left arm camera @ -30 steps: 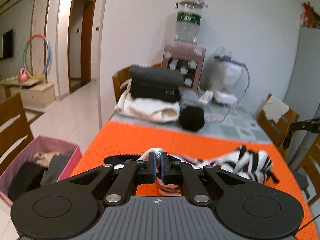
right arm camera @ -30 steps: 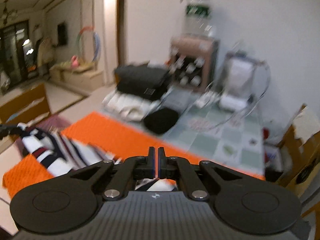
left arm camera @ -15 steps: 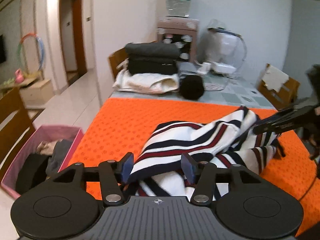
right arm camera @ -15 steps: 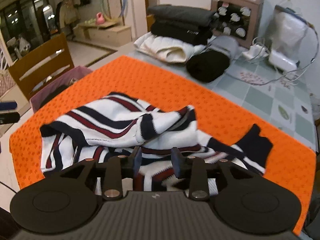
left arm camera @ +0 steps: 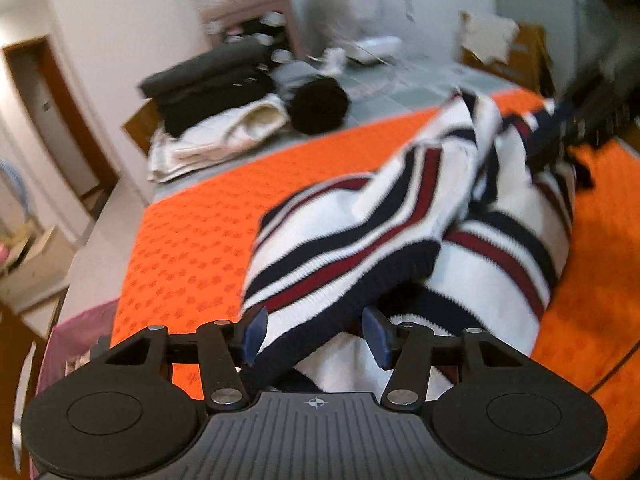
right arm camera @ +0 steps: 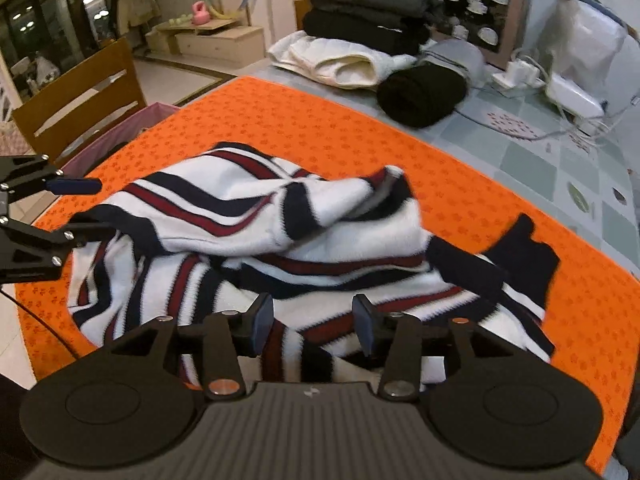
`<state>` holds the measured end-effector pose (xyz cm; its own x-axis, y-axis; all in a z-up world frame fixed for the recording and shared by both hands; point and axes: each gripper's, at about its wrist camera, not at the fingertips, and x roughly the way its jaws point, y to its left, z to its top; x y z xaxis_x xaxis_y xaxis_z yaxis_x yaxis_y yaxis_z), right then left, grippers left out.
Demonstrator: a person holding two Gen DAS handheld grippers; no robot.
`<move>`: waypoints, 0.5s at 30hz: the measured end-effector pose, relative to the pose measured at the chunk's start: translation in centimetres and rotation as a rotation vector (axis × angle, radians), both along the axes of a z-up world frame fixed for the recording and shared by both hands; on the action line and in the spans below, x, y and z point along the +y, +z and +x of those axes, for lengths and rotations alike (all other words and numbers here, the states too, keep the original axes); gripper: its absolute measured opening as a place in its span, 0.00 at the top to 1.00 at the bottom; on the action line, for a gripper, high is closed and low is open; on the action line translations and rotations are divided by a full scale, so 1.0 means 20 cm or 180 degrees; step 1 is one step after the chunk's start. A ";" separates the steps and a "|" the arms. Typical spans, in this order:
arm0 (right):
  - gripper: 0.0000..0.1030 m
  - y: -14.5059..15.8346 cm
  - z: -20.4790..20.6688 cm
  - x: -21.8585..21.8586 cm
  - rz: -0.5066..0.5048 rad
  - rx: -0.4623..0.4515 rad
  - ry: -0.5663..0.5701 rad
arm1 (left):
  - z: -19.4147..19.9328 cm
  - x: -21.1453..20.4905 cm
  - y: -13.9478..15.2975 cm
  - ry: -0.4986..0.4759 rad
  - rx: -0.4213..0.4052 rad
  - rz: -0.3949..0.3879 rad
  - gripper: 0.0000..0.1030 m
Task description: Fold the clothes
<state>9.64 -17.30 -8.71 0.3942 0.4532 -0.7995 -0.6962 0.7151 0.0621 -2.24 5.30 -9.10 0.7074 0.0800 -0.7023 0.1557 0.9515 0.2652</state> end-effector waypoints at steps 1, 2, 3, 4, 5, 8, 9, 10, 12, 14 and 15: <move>0.52 0.00 0.00 -0.02 0.0002 -0.0006 -0.0050 | 0.01 0.00 -0.02 -0.0048 0.0026 0.0032 0.46; 0.52 0.01 0.01 -0.04 0.0009 -0.0013 -0.0109 | 0.03 -0.01 -0.04 -0.0096 0.0052 0.0063 0.46; 0.51 0.01 0.02 -0.07 0.0029 -0.0019 -0.0191 | 0.04 -0.01 -0.06 -0.0143 0.0077 0.0094 0.46; 0.49 0.02 0.04 -0.09 0.0046 -0.0028 -0.0276 | 0.06 -0.02 -0.08 -0.0177 0.0088 0.0117 0.46; 0.47 0.03 0.06 -0.12 0.0054 -0.0041 -0.0371 | 0.07 -0.02 -0.09 -0.0185 0.0075 0.0143 0.46; 0.42 0.02 0.13 -0.19 0.0066 -0.0053 -0.0602 | 0.12 -0.02 -0.08 -0.0170 0.0011 0.0111 0.55; 0.39 0.02 0.16 -0.21 0.0061 -0.0054 -0.0662 | 0.13 -0.01 -0.07 -0.0147 -0.0009 0.0060 0.61; 0.37 0.02 0.19 -0.23 0.0055 -0.0055 -0.0722 | 0.15 0.00 -0.06 -0.0119 -0.0022 0.0014 0.71; 0.36 0.00 0.25 -0.26 0.0064 -0.0041 -0.0836 | 0.18 0.02 -0.03 -0.0051 -0.0086 -0.0053 0.85; 0.36 -0.03 0.35 -0.30 0.0113 0.0043 -0.1020 | 0.21 0.04 0.00 0.0029 -0.0179 -0.0101 0.92; 0.37 -0.06 0.39 -0.32 0.0144 0.0132 -0.1113 | 0.22 0.05 0.02 0.0071 -0.0227 -0.0123 0.92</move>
<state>17.49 -23.63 -9.85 0.4994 0.3317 -0.8004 -0.4059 0.9057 0.1222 2.13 6.32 -8.76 0.7540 0.0699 -0.6531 0.1165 0.9643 0.2377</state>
